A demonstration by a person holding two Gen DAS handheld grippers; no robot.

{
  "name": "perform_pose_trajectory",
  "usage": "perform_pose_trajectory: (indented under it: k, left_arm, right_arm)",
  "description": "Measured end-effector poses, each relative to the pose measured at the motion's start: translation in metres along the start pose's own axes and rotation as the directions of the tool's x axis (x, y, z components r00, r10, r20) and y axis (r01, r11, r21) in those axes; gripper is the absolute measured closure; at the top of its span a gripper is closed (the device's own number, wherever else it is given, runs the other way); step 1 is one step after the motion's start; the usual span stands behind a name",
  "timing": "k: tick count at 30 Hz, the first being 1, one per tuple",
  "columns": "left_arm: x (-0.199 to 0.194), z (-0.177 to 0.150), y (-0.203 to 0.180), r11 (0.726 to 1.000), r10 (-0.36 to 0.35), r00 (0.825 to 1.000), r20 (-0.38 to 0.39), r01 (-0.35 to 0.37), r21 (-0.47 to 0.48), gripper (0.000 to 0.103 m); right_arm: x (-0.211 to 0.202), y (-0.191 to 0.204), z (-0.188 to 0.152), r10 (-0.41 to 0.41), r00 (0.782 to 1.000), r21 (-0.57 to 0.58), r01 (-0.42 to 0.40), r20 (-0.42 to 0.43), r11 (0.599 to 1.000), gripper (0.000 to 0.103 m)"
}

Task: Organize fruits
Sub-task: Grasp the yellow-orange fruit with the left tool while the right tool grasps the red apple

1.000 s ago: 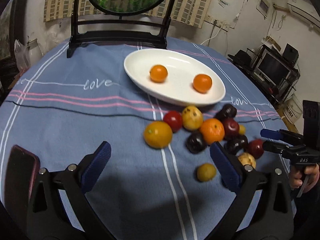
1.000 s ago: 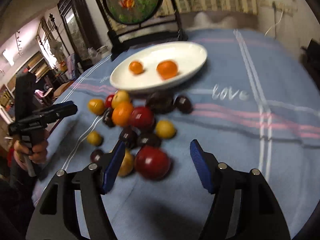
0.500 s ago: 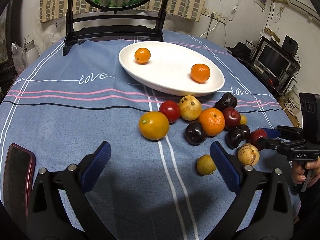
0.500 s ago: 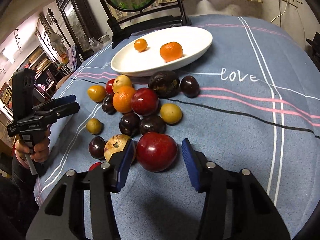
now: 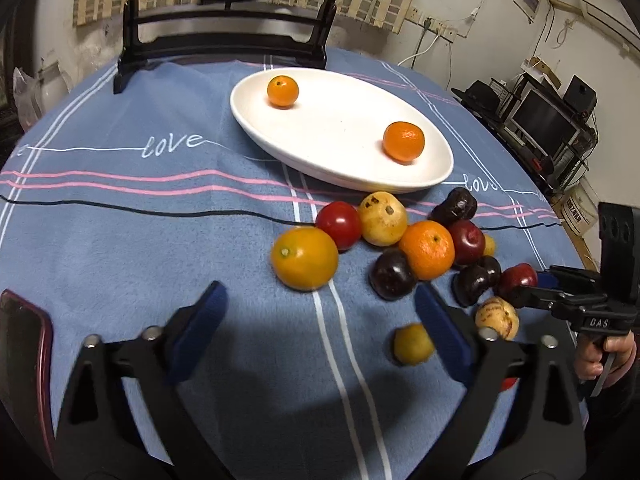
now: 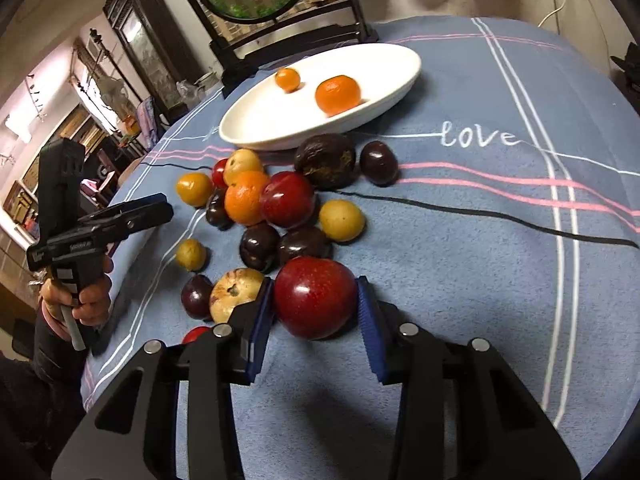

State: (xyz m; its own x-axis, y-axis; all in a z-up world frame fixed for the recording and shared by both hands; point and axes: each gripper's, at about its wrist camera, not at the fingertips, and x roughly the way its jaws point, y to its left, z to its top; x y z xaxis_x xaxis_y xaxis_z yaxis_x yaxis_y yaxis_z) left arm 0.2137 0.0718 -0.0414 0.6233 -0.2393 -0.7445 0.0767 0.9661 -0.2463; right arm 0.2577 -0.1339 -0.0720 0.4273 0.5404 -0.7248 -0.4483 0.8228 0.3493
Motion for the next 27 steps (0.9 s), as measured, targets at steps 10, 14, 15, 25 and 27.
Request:
perform_pose_trajectory:
  k: [10,14,15,25,27]
  left_arm:
    - [0.019,0.013,-0.001,0.997,0.050,0.998,-0.026,-0.048,0.054,0.046]
    - [0.025,0.016,-0.004,0.996,0.055,0.998,-0.039,-0.052,0.076,0.061]
    - [0.025,0.015,-0.006,0.995,0.062,0.997,-0.040,-0.058,0.085,0.063]
    - [-0.005,0.040,-0.016,0.995,0.050,0.996,0.070,-0.056,0.085,0.064]
    - [-0.005,0.060,-0.021,0.995,0.040,0.994,0.103,-0.049,0.086,0.064]
  right_arm:
    - [0.000,0.006,-0.001,0.002,1.000,-0.021,-0.002,-0.004,1.000,0.062]
    - [-0.001,0.005,0.000,-0.005,1.000,-0.017,0.005,-0.001,1.000,0.062]
    - [-0.001,0.004,0.000,-0.008,1.000,-0.016,0.008,-0.002,1.000,0.062]
    - [-0.014,0.011,0.034,0.037,0.996,-0.028,-0.035,0.085,0.999,0.062]
    - [-0.012,0.017,0.059,0.013,0.990,-0.054,-0.005,0.138,0.999,0.062]
